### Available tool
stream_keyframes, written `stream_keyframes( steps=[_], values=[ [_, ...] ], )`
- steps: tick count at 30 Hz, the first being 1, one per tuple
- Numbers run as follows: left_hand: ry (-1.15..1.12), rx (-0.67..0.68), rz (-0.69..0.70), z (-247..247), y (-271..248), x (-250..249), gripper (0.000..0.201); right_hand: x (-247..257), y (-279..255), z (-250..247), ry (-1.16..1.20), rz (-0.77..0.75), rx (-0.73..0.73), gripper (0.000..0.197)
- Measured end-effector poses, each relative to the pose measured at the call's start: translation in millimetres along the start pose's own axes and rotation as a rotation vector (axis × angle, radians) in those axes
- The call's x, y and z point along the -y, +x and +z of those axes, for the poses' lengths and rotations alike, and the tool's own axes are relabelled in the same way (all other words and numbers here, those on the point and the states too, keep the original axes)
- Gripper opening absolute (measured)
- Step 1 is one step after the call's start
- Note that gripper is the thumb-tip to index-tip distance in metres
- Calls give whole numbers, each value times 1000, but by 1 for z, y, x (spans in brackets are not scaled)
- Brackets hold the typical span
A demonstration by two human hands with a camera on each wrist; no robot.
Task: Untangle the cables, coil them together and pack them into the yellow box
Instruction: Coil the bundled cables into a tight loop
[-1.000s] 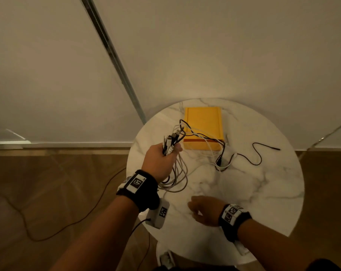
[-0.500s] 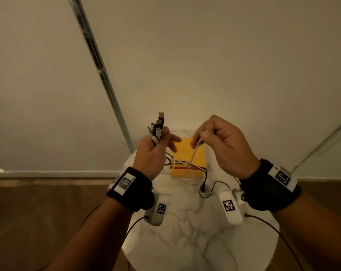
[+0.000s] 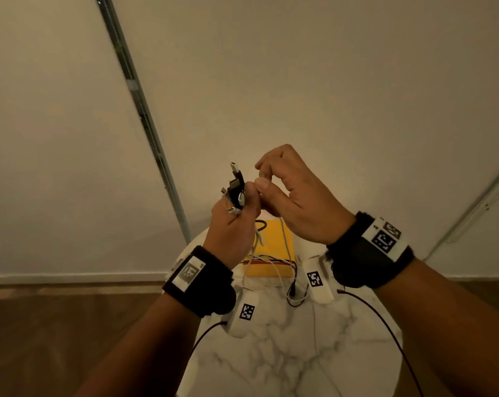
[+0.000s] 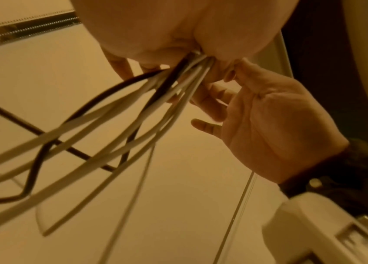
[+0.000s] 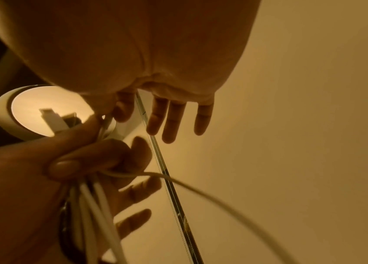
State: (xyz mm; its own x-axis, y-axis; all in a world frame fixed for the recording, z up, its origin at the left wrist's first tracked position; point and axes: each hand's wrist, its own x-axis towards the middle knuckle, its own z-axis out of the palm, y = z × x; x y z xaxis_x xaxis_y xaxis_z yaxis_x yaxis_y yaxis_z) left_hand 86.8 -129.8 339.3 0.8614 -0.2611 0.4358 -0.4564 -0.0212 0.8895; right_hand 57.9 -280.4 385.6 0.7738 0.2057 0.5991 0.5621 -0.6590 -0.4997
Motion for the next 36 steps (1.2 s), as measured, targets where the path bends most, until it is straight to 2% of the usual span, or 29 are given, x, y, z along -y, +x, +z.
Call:
stream_keyframes(
  steps=[2, 3, 5, 6, 7, 8, 10, 11, 13, 16, 18, 20, 22, 24, 26, 28, 29, 31, 34, 36],
  values=[
    [47, -31, -6, -2, 1, -2, 48, -3, -5, 7, 150, 96, -10, 22],
    [55, -17, -13, -3, 1, -2, 48, -3, -8, 14, 320, 183, -4, 29],
    [-68, 47, -41, -3, 0, -11, 39, -4, -17, 31, 682, 331, 59, 63],
    [-146, 65, -65, -2, -1, -16, 43, -8, -24, 41, 779, 365, 118, 80],
    [-208, 66, -83, -2, 0, -19, 51, -8, -32, 51, 827, 367, 186, 87],
    [-271, 63, -110, -2, 0, -22, 55, -7, -40, 57, 815, 363, 253, 79],
    [-433, 28, -200, -5, 0, -29, 50, -10, -54, 62, 638, 363, 338, 36],
    [-497, 14, -252, -7, -1, -32, 47, -14, -59, 62, 557, 343, 354, 28],
    [-501, -19, -309, -7, -5, -33, 46, -25, -66, 60, 408, 304, 364, 34],
    [-449, -48, -262, -3, -12, -32, 56, -40, -67, 57, 233, 246, 327, 39],
    [-478, -125, -204, -9, -11, -37, 54, -56, -70, 56, 58, 243, 338, 43],
    [-521, -199, -153, -23, -5, -48, 50, -82, -79, 50, -89, 320, 342, 38],
    [-458, -266, -138, -39, 1, -52, 58, -111, -91, 40, -119, 448, 282, 37],
    [-334, -316, -88, -46, 3, -48, 66, -134, -100, 29, -110, 557, 205, 39],
    [-83, -326, 44, -43, 1, -37, 68, -142, -104, 24, -121, 595, 167, 40],
    [239, -216, 140, -35, -2, -26, 52, -140, -102, 23, -142, 554, 158, 39],
    [407, -133, 128, -31, -4, -22, 45, -138, -99, 23, -150, 512, 147, 37],
    [619, 26, 49, -25, -7, -9, 56, -126, -90, 24, -200, 407, 151, 34],
    [667, 250, -71, -16, -11, 19, 88, -99, -72, 28, -394, 289, 258, 25],
    [600, 400, -193, -6, -18, 30, 90, -82, -62, 31, -473, 234, 281, 17]
  ],
)
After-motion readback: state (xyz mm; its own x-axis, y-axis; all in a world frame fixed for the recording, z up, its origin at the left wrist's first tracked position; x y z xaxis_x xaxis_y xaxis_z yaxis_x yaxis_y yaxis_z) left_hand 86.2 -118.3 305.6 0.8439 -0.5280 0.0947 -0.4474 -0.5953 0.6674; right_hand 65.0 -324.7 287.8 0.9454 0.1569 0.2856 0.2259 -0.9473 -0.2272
